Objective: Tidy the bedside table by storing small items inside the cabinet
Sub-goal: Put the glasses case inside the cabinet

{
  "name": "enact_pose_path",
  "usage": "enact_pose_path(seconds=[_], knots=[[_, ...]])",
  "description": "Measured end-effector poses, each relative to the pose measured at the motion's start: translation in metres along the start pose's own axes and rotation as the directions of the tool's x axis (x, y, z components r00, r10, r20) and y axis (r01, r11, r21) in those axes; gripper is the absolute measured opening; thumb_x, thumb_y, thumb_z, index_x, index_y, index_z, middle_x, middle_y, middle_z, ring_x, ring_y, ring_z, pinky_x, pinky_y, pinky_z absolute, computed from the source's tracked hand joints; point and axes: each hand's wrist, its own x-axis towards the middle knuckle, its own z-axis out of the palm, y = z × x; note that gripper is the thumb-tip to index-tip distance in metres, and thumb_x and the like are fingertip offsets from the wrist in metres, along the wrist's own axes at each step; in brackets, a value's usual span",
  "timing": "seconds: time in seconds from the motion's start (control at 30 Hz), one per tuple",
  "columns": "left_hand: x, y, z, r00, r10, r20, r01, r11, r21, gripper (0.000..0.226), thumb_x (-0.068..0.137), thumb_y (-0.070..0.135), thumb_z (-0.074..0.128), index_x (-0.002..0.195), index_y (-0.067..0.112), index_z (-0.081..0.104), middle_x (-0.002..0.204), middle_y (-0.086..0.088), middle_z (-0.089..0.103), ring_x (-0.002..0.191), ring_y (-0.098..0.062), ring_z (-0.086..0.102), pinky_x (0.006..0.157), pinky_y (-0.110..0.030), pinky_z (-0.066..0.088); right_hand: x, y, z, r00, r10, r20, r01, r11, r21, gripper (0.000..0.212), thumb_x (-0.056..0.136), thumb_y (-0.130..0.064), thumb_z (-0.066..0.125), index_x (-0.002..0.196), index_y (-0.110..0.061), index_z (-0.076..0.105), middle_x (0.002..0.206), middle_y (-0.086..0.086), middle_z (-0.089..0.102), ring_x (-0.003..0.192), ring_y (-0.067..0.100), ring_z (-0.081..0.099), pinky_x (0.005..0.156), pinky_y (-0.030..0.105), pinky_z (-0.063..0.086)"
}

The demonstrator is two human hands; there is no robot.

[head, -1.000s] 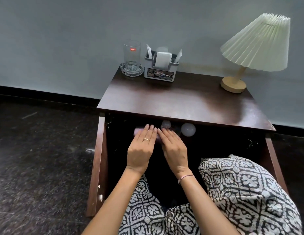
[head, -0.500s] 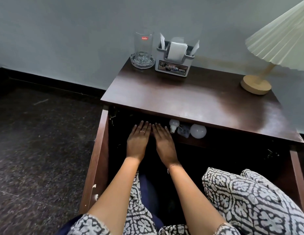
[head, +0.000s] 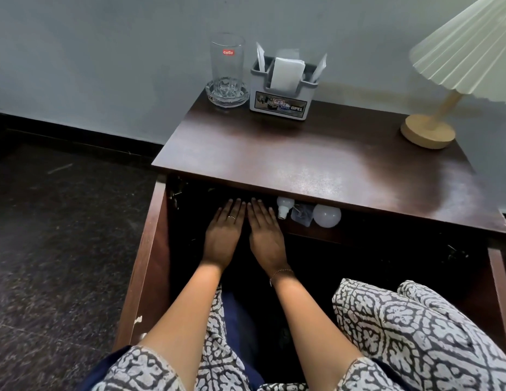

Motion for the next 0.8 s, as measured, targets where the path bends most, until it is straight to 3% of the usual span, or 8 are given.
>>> enact_pose_path(seconds=[0.1,0.2,0.27,0.33,0.43,0.8], knots=[[0.005,-0.003,0.004,1.000,0.009,-0.022,-0.010,1.000,-0.012,0.046,0.075,0.013,0.061,0.120,0.004,0.061,0.122,-0.010,0.065,0.114,-0.023,0.062,0.093,-0.033,0.052,0.003,0.000,0.002,1.000,0.011,0.021,-0.011,1.000,0.020,0.067,0.073,-0.003,0.055,0.139,-0.001,0.041,0.147,0.015,0.039,0.139,0.028,0.034,0.117,0.043,0.020],[0.010,-0.004,0.005,1.000,-0.020,-0.009,0.020,0.999,-0.029,0.051,0.080,0.013,0.040,0.127,0.002,0.054,0.129,-0.013,0.059,0.121,-0.026,0.056,0.100,-0.036,0.048,0.007,0.001,0.005,0.999,0.011,0.050,-0.011,1.000,-0.007,0.067,0.078,-0.006,0.050,0.143,-0.001,0.034,0.151,0.016,0.032,0.142,0.028,0.026,0.118,0.041,0.011],[0.012,-0.004,0.010,1.000,-0.019,0.021,0.020,0.997,-0.079,0.056,0.084,0.013,0.030,0.137,0.002,0.041,0.142,-0.015,0.046,0.134,-0.028,0.041,0.111,-0.038,0.035,0.011,0.003,0.008,0.997,0.013,0.073,-0.012,1.000,-0.011,0.066,0.081,-0.007,0.045,0.145,-0.001,0.028,0.153,0.016,0.027,0.144,0.028,0.021,0.119,0.039,0.007],[0.015,-0.007,0.016,0.999,-0.016,0.048,0.021,0.995,-0.100,0.057,0.088,0.014,0.027,0.144,0.004,0.026,0.152,-0.013,0.030,0.143,-0.026,0.025,0.118,-0.036,0.021,0.015,0.005,0.010,0.996,0.009,0.093,-0.008,1.000,-0.013,0.069,0.080,-0.009,0.045,0.146,0.000,0.024,0.154,0.017,0.024,0.145,0.028,0.018,0.119,0.039,0.004],[0.022,-0.010,0.022,0.996,-0.013,0.086,0.019,0.997,-0.081,0.059,0.092,0.015,0.032,0.147,0.005,0.014,0.156,-0.012,0.019,0.146,-0.024,0.014,0.120,-0.035,0.011,0.021,0.009,0.011,0.991,0.002,0.137,0.004,0.999,-0.043,0.073,0.082,-0.017,0.044,0.147,-0.001,0.017,0.156,0.016,0.020,0.146,0.027,0.014,0.120,0.037,-0.002],[0.033,-0.010,0.027,0.994,-0.042,0.101,0.045,0.999,-0.030,0.060,0.092,0.022,0.034,0.147,0.005,0.017,0.154,-0.011,0.026,0.145,-0.022,0.018,0.118,-0.036,0.005,0.031,0.013,0.005,0.975,-0.002,0.221,0.012,0.999,-0.044,0.069,0.089,-0.024,0.040,0.148,-0.003,0.012,0.157,0.016,0.017,0.146,0.026,0.012,0.120,0.036,-0.005]])
